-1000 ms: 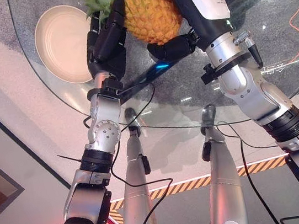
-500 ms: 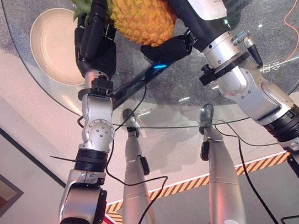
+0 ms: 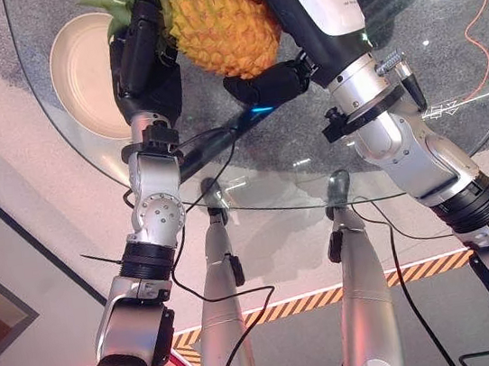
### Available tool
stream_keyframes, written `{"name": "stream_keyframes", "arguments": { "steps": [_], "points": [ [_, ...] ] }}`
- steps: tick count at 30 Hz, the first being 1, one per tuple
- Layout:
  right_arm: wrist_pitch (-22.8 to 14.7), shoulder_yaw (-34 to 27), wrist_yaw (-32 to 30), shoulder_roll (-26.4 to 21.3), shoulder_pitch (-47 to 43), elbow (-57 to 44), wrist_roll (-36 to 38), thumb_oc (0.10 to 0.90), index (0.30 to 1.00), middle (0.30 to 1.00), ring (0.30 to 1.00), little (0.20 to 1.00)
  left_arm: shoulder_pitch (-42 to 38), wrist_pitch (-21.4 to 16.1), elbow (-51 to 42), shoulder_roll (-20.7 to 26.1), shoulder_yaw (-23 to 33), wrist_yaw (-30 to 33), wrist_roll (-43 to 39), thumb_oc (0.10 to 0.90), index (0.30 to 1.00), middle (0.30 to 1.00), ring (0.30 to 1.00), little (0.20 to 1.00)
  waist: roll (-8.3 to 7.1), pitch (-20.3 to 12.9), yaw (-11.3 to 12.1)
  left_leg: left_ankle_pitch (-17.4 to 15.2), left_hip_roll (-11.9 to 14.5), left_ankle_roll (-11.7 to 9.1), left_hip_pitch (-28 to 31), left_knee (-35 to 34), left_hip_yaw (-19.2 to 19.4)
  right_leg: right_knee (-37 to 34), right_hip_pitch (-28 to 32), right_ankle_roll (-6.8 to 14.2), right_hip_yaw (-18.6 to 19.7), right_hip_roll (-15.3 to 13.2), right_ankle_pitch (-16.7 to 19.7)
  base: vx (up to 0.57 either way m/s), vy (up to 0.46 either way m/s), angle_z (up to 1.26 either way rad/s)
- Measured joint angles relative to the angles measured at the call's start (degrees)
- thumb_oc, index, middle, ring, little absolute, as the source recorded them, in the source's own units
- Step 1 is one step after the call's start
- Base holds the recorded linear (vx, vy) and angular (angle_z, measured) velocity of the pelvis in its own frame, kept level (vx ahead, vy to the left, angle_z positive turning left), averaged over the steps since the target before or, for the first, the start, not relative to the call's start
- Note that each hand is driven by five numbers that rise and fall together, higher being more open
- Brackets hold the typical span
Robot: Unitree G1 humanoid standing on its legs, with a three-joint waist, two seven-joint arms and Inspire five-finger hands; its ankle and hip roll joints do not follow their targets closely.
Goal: Pick up the fruit to the plate
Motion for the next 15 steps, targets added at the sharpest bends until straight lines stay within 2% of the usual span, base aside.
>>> {"name": "stream_keyframes", "arguments": {
  "steps": [15],
  "points": [
    [1.23,0.31,-1.80,2.28,0.05,0.00,-0.02,0.800,0.900,0.900,0.900,0.900,-1.78,-1.33,0.12,-0.53,-0.10,0.19,1.20,0.100,0.300,0.300,0.300,0.200,0.00,0.00,-0.01,-0.01,-0.02,0.00,-0.04,-0.02,0.01,-0.04,-0.06,0.00,0.01,0.00,0.00,0.00,0.000,0.00]
  ]
}}
